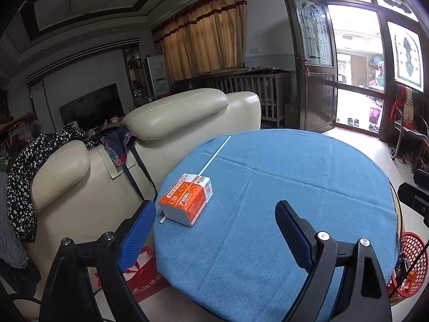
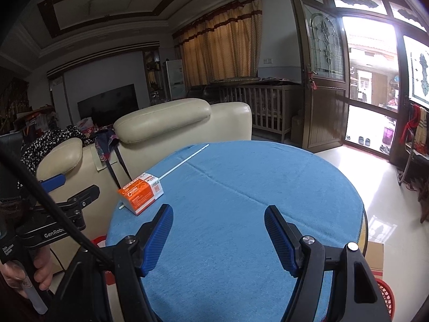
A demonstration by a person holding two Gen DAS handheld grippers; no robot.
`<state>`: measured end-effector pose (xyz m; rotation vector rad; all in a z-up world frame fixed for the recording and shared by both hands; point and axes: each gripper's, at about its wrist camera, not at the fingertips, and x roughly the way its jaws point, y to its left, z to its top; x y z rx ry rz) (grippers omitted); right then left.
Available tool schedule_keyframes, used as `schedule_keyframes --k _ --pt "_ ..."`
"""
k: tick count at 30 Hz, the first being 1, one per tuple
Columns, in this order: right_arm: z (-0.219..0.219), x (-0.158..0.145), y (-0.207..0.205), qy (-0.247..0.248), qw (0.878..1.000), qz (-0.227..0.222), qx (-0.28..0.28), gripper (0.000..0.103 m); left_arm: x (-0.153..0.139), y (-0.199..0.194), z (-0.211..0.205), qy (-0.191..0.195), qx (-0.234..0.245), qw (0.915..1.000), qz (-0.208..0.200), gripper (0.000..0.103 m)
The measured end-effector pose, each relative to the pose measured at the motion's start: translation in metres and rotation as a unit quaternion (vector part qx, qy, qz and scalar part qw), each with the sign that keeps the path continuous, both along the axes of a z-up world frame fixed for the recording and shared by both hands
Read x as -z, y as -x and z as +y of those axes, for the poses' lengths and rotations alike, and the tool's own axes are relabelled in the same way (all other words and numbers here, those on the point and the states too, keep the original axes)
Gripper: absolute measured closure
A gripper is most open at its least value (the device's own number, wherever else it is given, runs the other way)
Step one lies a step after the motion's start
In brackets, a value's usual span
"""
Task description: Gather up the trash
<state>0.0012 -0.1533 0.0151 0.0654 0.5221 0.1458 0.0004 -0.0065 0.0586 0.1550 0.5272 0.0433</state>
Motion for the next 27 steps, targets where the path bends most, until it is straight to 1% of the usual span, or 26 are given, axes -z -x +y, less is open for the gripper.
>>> schedule_keyframes --k 7,15,22,27 --pt "0.001 0.005 -0.004 -0.004 1.000 0.002 0.000 0.029 0.003 -0.002 -0.002 -0.005 -0.003 1.0000 0.001 0.012" --pt "-0.005 0.009 -0.001 -0.014 1.000 0.003 0.008 0.029 0.003 0.004 -0.003 -0.013 -0.003 0.9999 0.002 0.012" --pt "-0.006 0.010 0.004 -0.020 1.000 0.000 0.015 0.029 0.002 0.012 0.001 -0.012 -0.004 0.9999 0.002 0.012" --pt "-0.008 0.015 0.003 -0.025 0.999 0.010 0.026 0.029 0.001 0.014 0.002 -0.010 -0.005 0.9999 0.005 0.012"
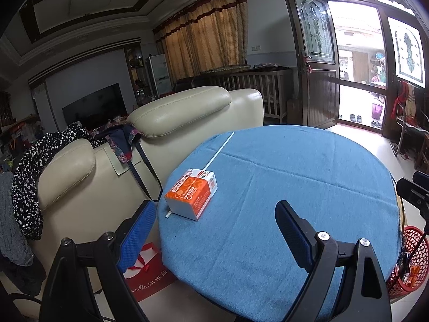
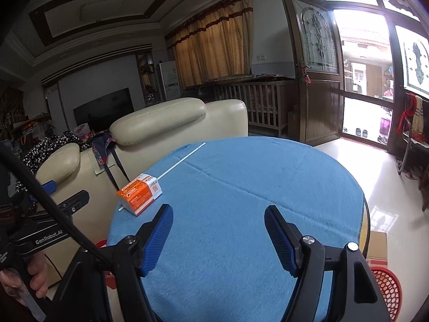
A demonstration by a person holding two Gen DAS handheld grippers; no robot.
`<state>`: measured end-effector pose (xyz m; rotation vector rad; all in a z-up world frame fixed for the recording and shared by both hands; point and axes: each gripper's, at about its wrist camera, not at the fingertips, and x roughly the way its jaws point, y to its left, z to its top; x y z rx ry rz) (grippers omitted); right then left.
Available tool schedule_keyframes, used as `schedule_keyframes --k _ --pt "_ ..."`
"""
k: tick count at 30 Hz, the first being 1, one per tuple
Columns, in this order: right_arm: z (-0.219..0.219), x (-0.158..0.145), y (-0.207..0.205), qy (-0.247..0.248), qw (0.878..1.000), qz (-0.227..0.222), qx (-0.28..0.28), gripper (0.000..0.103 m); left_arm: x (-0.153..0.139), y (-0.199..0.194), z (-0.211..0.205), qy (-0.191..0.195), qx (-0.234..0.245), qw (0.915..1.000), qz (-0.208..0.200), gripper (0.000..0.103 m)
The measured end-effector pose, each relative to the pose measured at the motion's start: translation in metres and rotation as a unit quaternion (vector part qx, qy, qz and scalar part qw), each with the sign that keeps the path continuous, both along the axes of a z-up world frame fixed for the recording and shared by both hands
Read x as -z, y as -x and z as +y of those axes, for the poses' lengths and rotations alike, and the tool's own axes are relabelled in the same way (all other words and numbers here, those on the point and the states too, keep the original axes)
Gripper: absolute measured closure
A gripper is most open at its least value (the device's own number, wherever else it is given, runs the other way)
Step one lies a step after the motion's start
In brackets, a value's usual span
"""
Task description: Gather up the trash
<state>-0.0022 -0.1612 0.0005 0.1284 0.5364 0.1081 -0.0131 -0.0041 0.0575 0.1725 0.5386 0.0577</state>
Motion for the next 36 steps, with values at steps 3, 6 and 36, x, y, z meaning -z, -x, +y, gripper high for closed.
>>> schedule_keyframes --k 3,6,36 --pt "-0.003 0.002 -0.001 -0.004 1.000 0.006 0.006 0.029 0.001 0.001 0.002 0.002 -0.003 1.0000 0.001 0.012" --pt "-0.005 0.003 0.001 -0.007 1.000 0.009 0.011 0.029 0.001 0.001 0.002 0.003 -0.005 1.0000 0.002 0.012" --pt "-0.001 0.013 0.006 -0.014 1.000 0.019 0.003 0.029 -0.003 0.011 0.004 -0.010 -0.007 0.9999 -0.006 0.012"
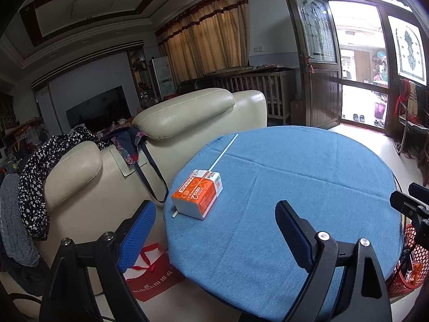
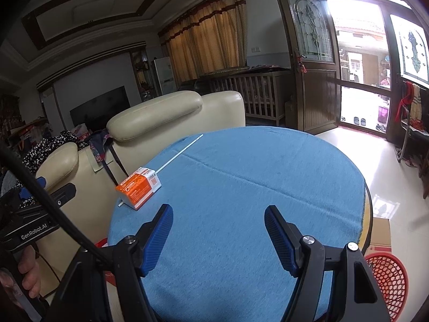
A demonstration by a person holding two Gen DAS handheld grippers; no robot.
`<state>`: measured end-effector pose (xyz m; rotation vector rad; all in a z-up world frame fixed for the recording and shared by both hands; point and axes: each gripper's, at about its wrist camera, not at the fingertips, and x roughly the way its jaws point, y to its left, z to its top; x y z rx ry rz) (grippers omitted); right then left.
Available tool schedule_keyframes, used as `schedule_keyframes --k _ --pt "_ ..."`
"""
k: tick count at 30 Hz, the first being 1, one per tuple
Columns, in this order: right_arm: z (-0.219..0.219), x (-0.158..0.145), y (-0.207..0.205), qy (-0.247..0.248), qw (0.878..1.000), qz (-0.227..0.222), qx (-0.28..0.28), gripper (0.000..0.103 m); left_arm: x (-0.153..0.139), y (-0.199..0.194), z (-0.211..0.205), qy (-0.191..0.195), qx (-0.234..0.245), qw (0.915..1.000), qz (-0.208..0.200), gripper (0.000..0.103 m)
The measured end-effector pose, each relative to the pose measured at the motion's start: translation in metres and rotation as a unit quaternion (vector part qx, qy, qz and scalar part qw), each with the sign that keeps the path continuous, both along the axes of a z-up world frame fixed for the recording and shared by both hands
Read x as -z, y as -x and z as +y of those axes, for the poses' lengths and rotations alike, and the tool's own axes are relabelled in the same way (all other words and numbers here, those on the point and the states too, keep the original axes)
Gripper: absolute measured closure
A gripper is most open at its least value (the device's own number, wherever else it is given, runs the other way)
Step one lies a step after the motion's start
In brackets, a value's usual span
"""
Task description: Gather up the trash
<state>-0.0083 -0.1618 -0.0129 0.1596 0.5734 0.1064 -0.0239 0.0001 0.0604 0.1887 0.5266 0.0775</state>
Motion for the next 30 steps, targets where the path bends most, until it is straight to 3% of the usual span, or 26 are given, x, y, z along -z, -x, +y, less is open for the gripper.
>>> schedule_keyframes --k 30 --pt "0.0065 0.0096 -0.0007 -0.002 1.000 0.012 -0.002 0.029 0.0051 0.0014 0.0031 0.000 0.000 1.0000 0.006 0.012"
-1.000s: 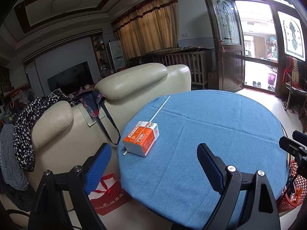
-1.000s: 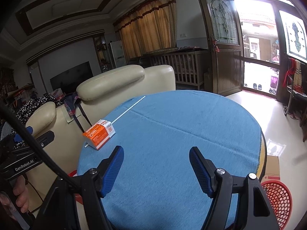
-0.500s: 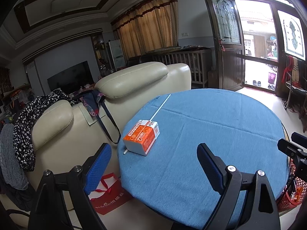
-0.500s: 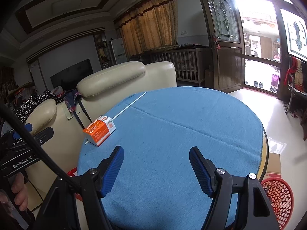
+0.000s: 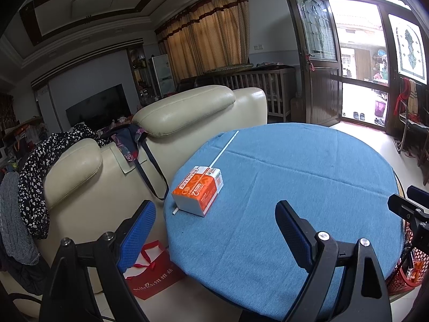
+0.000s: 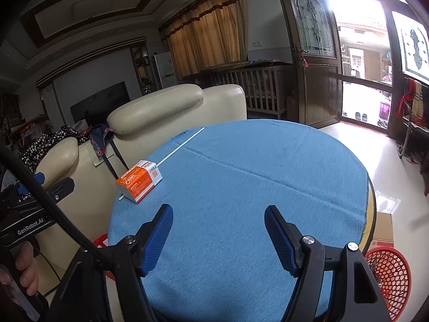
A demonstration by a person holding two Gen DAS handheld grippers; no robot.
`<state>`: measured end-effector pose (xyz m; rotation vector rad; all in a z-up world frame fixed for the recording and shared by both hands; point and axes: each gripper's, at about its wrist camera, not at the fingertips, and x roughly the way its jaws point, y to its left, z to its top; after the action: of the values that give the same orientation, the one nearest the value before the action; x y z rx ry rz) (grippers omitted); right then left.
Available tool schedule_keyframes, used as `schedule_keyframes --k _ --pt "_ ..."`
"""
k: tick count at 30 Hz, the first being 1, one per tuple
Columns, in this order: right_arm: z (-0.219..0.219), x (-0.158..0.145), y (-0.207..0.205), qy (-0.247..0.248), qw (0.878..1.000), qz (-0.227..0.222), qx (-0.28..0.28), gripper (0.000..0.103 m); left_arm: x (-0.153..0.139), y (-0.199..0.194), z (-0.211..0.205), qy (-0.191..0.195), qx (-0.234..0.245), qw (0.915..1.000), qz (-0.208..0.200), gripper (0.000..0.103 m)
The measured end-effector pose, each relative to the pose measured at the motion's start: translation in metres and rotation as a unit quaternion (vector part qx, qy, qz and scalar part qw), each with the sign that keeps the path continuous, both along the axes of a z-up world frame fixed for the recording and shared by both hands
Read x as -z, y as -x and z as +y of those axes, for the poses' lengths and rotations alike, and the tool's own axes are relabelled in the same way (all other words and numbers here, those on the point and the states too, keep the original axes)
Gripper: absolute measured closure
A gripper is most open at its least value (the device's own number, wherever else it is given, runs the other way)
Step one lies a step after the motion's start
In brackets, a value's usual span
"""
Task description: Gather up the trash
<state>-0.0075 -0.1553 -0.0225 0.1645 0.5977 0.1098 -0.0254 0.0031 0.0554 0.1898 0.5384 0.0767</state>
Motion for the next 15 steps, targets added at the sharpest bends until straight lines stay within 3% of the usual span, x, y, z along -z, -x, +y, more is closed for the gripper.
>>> schedule_keyframes --k 15 --pt "-0.0001 0.0017 -0.0011 0.000 1.000 0.003 0.002 0.029 0.0029 -0.0024 0.0005 0.000 -0.001 1.0000 0.005 0.012"
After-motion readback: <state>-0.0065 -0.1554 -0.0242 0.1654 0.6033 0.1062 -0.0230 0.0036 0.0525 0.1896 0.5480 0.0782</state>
